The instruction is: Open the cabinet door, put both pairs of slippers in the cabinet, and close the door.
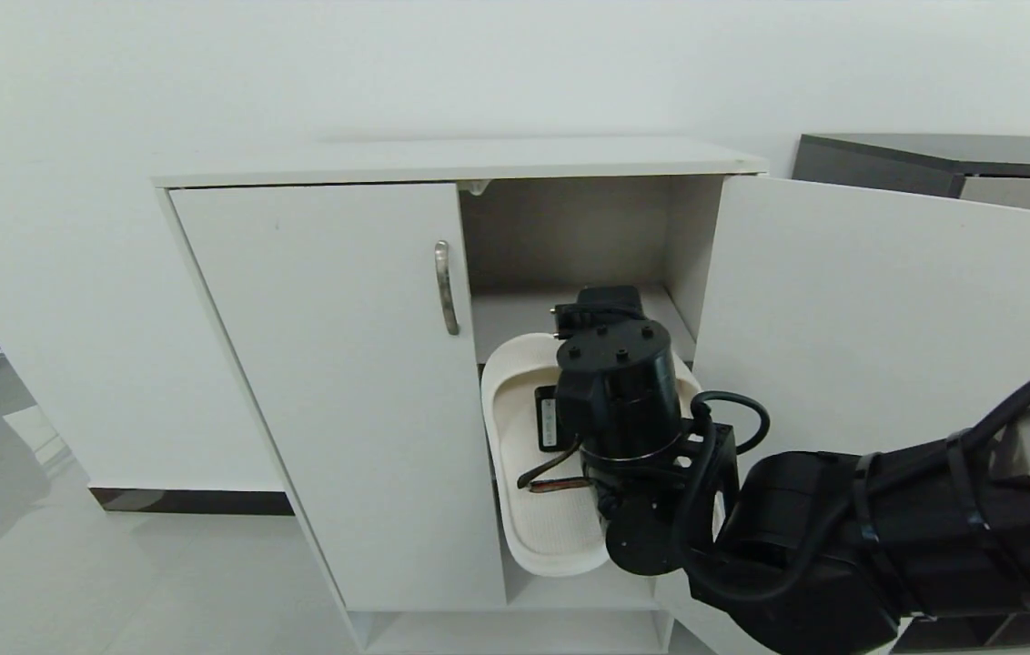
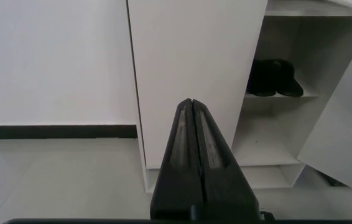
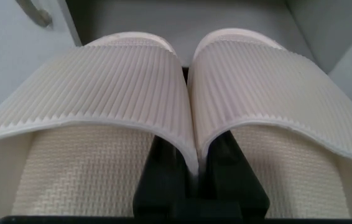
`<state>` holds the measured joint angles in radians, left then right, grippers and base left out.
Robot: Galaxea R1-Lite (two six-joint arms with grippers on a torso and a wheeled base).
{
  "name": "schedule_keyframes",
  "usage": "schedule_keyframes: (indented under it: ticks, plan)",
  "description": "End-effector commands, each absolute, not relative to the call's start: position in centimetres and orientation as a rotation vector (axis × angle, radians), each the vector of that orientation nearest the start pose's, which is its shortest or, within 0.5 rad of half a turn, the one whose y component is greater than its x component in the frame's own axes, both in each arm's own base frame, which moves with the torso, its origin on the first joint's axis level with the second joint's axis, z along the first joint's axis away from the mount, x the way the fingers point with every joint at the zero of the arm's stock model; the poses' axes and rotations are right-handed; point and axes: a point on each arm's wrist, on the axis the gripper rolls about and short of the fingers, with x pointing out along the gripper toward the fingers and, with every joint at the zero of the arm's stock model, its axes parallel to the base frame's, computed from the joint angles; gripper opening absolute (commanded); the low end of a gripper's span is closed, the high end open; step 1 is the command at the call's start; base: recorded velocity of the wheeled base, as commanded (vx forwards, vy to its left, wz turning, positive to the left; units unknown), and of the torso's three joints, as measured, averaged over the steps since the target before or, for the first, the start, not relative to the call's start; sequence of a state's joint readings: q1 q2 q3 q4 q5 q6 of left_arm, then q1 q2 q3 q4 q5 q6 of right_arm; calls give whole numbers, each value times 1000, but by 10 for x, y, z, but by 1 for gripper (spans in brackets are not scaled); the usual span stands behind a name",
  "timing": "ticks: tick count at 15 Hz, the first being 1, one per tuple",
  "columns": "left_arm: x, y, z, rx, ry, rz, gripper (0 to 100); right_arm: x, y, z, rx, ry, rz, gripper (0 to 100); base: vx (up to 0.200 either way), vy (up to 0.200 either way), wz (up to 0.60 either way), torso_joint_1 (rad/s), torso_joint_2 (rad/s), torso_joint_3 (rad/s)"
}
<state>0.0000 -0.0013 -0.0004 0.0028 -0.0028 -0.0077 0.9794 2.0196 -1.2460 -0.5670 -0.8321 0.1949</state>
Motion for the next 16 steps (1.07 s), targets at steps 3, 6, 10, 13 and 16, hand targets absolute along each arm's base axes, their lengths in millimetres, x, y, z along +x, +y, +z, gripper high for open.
schedule_keyframes:
  ticks: [3, 6, 10, 13, 16]
  plan:
    - [-23, 0, 75, -9, 3, -3, 0, 246, 325, 186, 26, 147, 121, 0, 200, 0, 0, 4, 5, 2]
    - [-23, 0, 75, -11, 3, -3, 0, 254, 327, 181, 21, 151, 105, 0, 200, 0, 0, 2, 2, 2]
    - [-23, 0, 76, -14, 2, -3, 0, 278, 329, 170, 5, 154, 71, 0, 200, 0, 0, 2, 6, 5]
    - [-23, 0, 76, -14, 2, -2, 0, 295, 330, 170, 18, 138, 46, 0, 133, 0, 0, 2, 2, 3]
    - [-23, 0, 76, -14, 2, -2, 0, 306, 336, 174, 46, 113, 38, 0, 0, 0, 0, 0, 0, 0]
